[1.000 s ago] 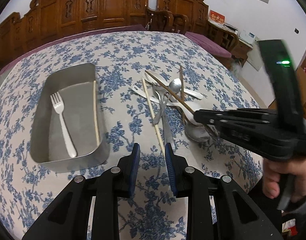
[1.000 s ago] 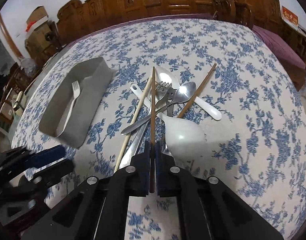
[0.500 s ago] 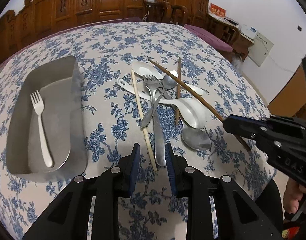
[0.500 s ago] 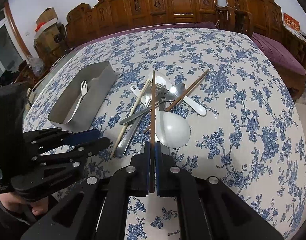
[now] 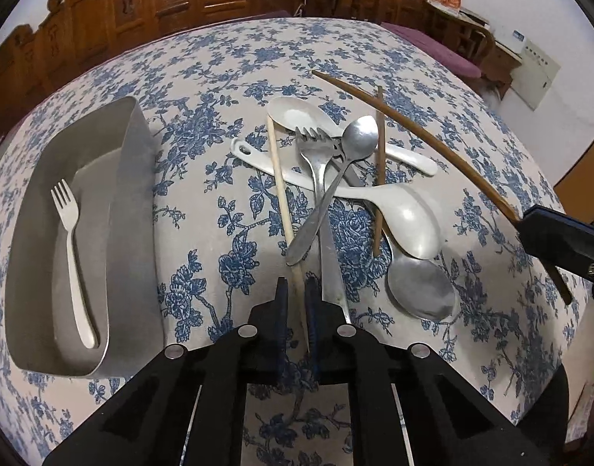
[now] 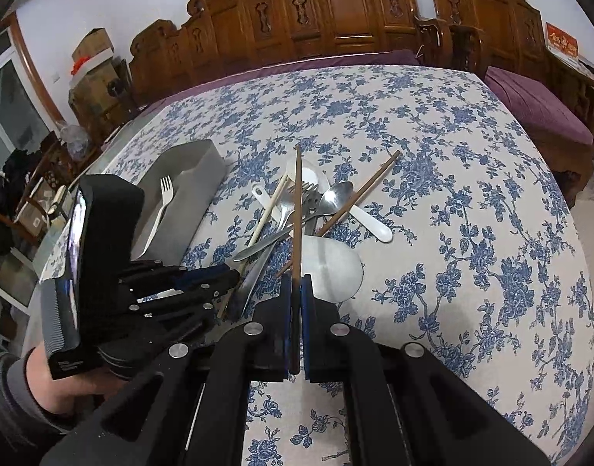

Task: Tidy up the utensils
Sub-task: 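Grasp a light wooden chopstick with the left tool while the right tool lifts its chopstick, then carry both held chopsticks over the grey tray and lower them inside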

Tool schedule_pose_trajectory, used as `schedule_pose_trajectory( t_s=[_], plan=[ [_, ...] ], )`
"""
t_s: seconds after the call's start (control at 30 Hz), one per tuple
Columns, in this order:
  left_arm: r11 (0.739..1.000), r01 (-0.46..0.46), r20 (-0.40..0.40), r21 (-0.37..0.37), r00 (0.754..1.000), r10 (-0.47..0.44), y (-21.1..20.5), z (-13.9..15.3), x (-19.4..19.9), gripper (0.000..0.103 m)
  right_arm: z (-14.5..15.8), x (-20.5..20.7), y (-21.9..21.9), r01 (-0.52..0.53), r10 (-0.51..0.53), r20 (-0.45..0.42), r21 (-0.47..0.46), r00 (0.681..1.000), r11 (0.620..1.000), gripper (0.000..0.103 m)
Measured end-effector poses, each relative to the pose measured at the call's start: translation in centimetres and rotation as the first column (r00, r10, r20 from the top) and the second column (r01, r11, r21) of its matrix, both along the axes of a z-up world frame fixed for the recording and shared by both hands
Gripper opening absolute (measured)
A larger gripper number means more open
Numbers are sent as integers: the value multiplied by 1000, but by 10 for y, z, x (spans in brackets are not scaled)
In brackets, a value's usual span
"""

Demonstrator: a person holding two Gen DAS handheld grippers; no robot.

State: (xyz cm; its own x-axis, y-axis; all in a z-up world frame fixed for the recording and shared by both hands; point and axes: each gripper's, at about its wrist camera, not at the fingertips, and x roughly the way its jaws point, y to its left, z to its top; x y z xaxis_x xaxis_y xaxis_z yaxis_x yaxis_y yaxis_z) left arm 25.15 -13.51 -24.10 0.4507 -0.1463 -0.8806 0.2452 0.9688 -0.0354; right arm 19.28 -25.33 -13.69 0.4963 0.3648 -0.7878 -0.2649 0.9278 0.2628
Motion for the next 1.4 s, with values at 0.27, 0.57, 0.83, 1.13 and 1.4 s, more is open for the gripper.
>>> schedule_pose_trajectory(
  t_s=[0.27,0.57,0.83,1.13,1.4],
  plan=[
    [1000,-10,-12,26,1000,11,-3,-4,7,8,2,-1,0,-2,2,1,4,1000,1000,6],
    [999,-13,8,51,1000,13,3,0,1,4,0,-1,1,-7,7,2,0,1000,1000,6],
    [999,-32,68,40,997,29,14,23,-7,4,0,-1,2,-6,7,23,-16,1000,1000,6],
    [1000,-29,129,-12,991,30,27,58,-21,4,12,-7,7,-12,13,66,-17,998,1000,6],
    [998,-44,162,-38,986,50,52,81,-32,4,27,-13,20,-33,34,105,-12,994,999,6]
  ],
)
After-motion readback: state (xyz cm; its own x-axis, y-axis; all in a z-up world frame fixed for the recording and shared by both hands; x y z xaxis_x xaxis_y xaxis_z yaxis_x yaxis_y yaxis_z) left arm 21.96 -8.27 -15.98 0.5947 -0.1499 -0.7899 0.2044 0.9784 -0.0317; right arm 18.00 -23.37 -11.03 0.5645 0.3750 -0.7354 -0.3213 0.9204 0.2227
